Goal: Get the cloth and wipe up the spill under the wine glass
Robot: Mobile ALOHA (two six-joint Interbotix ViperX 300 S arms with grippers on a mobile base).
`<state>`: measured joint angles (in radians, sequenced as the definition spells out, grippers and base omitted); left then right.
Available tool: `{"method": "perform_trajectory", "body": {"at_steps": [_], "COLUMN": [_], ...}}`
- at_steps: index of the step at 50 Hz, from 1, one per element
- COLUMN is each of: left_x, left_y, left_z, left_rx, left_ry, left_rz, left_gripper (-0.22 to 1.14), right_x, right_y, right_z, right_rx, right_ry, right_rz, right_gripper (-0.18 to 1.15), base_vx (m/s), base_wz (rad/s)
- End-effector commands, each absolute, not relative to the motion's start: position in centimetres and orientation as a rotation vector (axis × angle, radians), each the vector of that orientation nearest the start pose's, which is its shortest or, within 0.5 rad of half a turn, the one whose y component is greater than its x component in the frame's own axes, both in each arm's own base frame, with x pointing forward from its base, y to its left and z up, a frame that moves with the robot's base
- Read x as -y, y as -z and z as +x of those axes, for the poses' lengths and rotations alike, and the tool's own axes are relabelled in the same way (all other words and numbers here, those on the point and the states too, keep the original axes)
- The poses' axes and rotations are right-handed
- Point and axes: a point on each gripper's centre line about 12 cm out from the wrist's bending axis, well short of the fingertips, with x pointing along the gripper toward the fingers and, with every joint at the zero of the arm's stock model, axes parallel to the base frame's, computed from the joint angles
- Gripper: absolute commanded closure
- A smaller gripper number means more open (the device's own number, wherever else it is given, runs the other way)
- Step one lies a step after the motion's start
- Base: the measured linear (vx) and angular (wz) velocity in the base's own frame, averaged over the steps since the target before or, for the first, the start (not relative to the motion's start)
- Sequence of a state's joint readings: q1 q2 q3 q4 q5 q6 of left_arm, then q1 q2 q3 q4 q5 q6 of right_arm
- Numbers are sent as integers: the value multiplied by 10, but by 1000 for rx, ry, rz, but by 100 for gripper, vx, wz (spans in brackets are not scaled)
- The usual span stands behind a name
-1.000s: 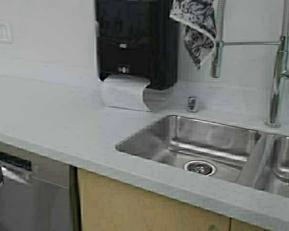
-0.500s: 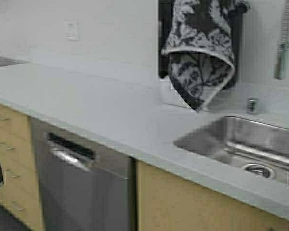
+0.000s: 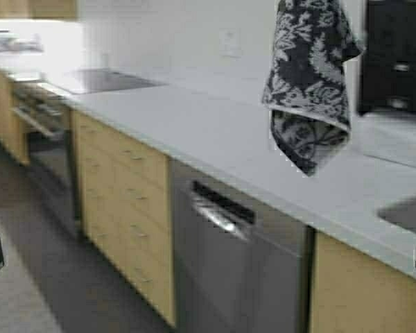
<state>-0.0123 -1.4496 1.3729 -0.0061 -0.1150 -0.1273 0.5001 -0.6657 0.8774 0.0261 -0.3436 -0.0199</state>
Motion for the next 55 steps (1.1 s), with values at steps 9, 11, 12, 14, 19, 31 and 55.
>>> {"method": "perform_trajectory", "body": {"at_steps": [9,11,12,14,19,31,55], "left_x": [1,1,1,1,1,1,1], "left_y": [-271,-271,-271,-271,-269,-270,-270], "left_z": [128,128,128,128,128,128,128], "left_rx": [182,182,183,183,179,182,180], "left_ry": [24,22,22,22,22,22,22], "left_rz": [-134,-136,-134,-136,-136,-128,-128], "left_gripper": [89,89,89,89,89,89,89], "right_x": [-112,-107,-105,-101,-90,-85,-78], "right_y": [-352,-351,-350,-349,-345,-340,-330], "right_z": [246,247,248,251,257,260,261], "right_rx": [158,157,154,151,134,117,103], "right_ry": [-422,-404,-395,-376,-330,-311,-286], "right_rz": [51,51,49,49,57,78,72], "right_gripper": [91,91,91,91,91,91,91], "base_vx": [-1,0,0,1,1,2,4], "base_wz": [48,48,49,49,49,57,55]}}
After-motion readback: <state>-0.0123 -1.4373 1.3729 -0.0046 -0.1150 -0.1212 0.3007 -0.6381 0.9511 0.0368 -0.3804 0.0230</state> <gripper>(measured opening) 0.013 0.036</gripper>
